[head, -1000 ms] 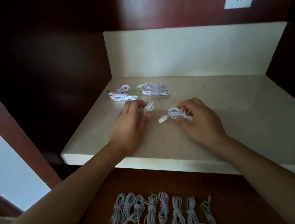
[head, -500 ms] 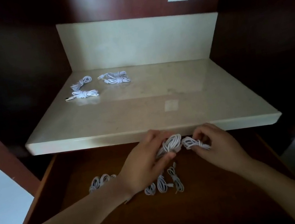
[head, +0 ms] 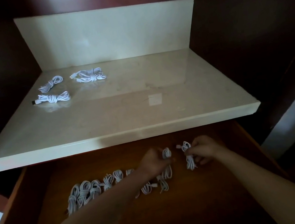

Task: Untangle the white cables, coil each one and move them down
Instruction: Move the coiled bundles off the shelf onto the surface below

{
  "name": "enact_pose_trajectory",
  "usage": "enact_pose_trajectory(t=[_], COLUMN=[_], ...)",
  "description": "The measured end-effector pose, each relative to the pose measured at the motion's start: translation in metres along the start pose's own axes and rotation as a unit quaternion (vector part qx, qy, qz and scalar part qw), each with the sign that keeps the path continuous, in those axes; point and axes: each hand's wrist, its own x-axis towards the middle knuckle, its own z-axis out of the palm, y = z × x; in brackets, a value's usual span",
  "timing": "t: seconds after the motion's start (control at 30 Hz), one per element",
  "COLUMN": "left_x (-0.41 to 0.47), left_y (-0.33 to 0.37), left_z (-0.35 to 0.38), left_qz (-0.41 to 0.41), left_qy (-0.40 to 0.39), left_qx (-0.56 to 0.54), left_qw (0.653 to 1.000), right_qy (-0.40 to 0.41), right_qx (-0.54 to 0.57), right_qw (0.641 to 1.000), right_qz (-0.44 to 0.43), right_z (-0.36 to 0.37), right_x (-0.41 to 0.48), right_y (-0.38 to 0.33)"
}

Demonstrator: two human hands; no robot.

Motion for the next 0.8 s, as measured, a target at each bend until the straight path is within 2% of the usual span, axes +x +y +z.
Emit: enact_pose_trajectory(t=[0.2,0.37,0.63,0.8], left_x=[0.013,0.01,0.01,0.002], left_y=[-0.005,-0.011,-0.019,-0.018], left_z=[0.016,0.024,0.029,0.024], left_qz=[0.01,0.024,0.022,0.04], left_qy=[0.042,0.07,0.089,0.087], left_qx=[0.201,0.391,0.449,0.442], left_qw=[0.979,0.917,0.889,0.892], right_qy=[-0.036,-0.063,-0.099,-0.118], right_qx=[0.028,0.011,-0.026,-0.048], right_qw=[0.998,0.997,0.995,0.992], right_qz=[0.048,0.043,0.015,-0.005], right_z=[0.01,0.018,0.035,0.036], right_x=[0.011,0.015,0.013,0.009], right_y=[0.013,0.016,0.021,0.023])
